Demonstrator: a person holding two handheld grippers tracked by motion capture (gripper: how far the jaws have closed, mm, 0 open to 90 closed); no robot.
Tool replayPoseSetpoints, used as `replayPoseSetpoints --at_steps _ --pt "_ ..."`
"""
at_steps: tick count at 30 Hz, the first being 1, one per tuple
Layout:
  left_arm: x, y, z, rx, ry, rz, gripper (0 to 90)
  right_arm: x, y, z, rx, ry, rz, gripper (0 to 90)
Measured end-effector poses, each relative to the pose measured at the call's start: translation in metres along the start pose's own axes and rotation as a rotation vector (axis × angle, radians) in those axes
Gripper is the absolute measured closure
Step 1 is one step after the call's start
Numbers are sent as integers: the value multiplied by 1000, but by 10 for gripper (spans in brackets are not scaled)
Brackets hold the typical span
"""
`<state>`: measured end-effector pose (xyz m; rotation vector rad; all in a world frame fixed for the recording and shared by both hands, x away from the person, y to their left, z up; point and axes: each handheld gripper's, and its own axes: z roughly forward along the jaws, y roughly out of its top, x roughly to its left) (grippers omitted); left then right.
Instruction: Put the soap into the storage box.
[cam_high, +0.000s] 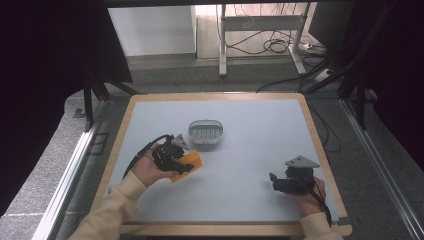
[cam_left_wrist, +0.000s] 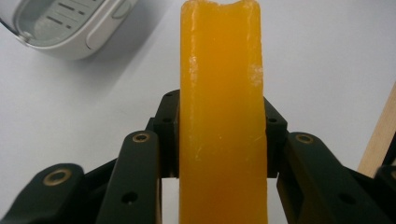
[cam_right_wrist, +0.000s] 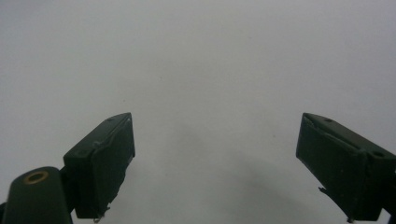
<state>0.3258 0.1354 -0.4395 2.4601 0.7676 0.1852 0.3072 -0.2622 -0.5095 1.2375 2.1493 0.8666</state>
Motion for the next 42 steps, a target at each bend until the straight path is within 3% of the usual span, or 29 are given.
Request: replayPoseSetpoints --at_steps 6,11,26,42 --pt "4 6 -4 -3 6 7 620 0 0 0 3 -1 -3 118" --pt "7 9 -3 -11 35 4 620 0 0 0 3 -1 -5 117" --pt "15 19 1 -18 8 29 620 0 0 1 4 4 -12 117" --pt "28 32 0 -26 28 49 620 0 -1 1 9 1 -14 117"
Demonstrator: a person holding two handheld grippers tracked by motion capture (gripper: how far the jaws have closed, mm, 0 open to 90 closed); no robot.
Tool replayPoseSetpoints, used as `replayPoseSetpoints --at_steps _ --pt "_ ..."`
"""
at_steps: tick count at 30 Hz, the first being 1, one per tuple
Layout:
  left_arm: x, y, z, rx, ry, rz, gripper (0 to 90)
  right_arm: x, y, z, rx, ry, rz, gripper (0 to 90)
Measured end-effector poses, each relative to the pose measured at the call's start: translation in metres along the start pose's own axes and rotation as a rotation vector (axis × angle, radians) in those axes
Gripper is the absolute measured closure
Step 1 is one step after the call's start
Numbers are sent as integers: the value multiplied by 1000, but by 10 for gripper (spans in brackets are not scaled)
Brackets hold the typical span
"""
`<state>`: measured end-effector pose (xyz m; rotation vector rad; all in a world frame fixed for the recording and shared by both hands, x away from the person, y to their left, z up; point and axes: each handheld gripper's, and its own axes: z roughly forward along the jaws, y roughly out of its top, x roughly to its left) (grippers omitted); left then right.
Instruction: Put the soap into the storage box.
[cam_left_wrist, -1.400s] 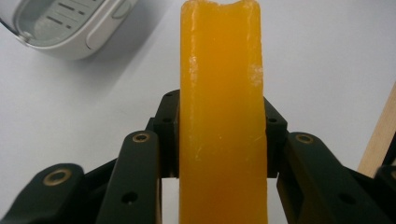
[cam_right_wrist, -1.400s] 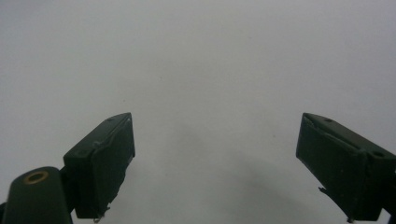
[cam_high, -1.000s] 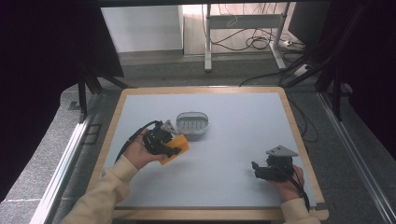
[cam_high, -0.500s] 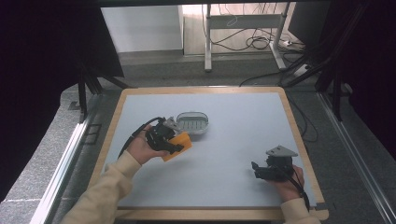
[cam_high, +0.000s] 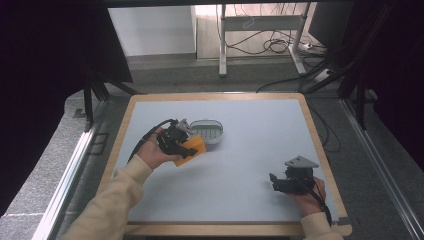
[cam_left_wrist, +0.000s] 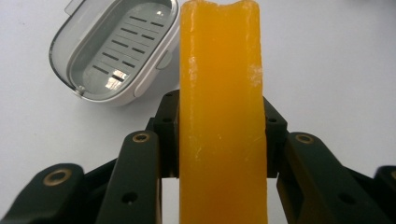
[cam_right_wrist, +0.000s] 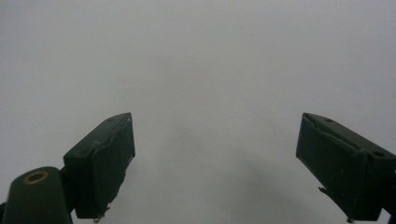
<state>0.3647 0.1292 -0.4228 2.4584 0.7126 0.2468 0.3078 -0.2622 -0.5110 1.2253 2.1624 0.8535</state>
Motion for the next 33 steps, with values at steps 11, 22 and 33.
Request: replayPoseSetpoints --at_steps 11,22,33 --pt "14 8 3 -35 -17 13 620 0 1 -4 -53 -19 -18 146" --pt "22 17 -2 -50 9 42 620 1 1 -4 -53 -15 -23 147" --pt "33 24 5 -47 -3 63 620 0 1 -3 -51 -20 -22 147"
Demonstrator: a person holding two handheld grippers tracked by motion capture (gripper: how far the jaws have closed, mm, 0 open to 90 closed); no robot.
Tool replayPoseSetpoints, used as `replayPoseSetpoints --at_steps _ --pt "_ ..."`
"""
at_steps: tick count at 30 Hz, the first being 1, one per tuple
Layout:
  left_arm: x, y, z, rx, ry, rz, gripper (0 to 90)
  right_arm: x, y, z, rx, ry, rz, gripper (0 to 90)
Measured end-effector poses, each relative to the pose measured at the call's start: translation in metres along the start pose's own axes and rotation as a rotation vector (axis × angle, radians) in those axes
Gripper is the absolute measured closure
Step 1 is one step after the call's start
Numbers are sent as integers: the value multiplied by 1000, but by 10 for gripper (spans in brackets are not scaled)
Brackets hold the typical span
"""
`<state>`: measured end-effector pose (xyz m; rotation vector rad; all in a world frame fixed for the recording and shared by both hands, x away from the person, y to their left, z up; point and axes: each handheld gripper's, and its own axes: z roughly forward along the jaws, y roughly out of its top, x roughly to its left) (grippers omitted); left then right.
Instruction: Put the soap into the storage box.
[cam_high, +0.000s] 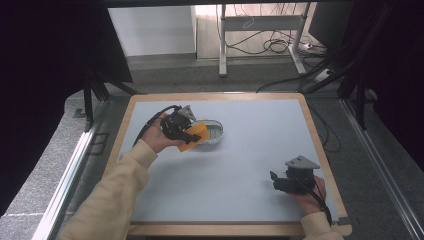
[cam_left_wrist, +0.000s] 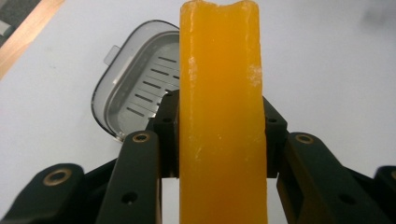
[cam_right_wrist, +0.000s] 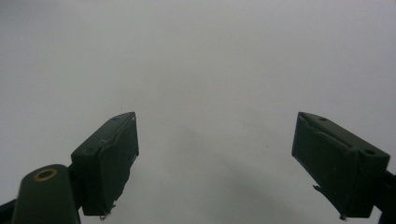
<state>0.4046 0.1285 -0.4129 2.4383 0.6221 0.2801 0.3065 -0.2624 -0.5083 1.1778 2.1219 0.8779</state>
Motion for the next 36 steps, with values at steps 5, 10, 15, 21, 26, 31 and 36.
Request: replayPoseSetpoints --at_steps 5,10,15,21,26,31,36 --pt "7 5 3 8 7 3 620 -1 -1 1 3 -2 8 147" --pt "11 9 10 20 11 16 620 -2 -1 1 8 -1 8 147" --pt "17 11 18 36 3 31 620 -1 -1 2 11 0 10 146" --pt "25 16 21 -2 -25 58 620 -1 -1 3 13 -2 8 146" --pt "34 22 25 -15 -39 73 620 -2 -1 3 14 -4 13 146" --pt "40 27 27 -4 -50 90 620 -2 -1 3 15 -2 10 146" --pt "41 33 32 12 -67 112 620 -1 -1 4 15 0 7 146"
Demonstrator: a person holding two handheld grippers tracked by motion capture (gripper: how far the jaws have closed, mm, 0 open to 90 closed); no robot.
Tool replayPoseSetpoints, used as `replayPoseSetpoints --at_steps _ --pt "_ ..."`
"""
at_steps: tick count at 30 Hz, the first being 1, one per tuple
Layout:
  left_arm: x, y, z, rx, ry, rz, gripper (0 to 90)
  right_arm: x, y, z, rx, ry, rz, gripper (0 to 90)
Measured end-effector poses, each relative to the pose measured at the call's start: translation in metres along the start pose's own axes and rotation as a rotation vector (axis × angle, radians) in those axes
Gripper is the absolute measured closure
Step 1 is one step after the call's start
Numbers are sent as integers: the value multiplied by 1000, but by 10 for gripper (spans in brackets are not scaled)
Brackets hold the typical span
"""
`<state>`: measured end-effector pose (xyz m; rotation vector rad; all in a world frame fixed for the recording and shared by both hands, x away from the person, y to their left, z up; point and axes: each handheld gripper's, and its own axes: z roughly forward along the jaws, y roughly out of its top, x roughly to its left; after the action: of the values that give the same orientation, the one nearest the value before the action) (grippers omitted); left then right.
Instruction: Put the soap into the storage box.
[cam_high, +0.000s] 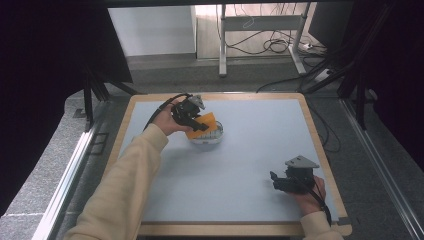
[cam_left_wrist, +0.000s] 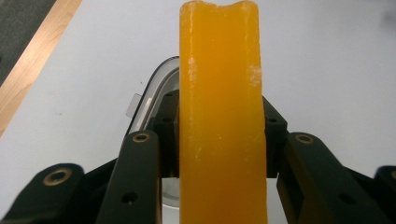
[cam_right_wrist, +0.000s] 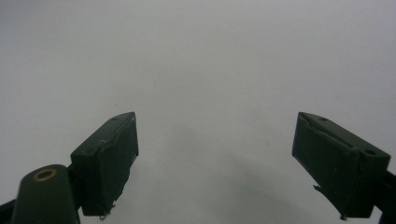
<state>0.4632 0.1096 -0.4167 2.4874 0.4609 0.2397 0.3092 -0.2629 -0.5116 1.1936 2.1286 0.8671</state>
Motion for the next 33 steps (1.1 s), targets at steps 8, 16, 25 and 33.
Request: replayPoseSetpoints --at_steps 8,16,25,33 --pt "6 8 8 18 3 5 620 -1 -1 0 1 2 3 146" --pt "15 10 23 46 -4 -4 620 -1 -1 -1 2 8 9 146" --pt "18 11 36 64 -17 20 619 0 -1 0 6 17 8 146" --pt "18 10 45 99 -15 29 619 0 -1 0 5 18 7 145"
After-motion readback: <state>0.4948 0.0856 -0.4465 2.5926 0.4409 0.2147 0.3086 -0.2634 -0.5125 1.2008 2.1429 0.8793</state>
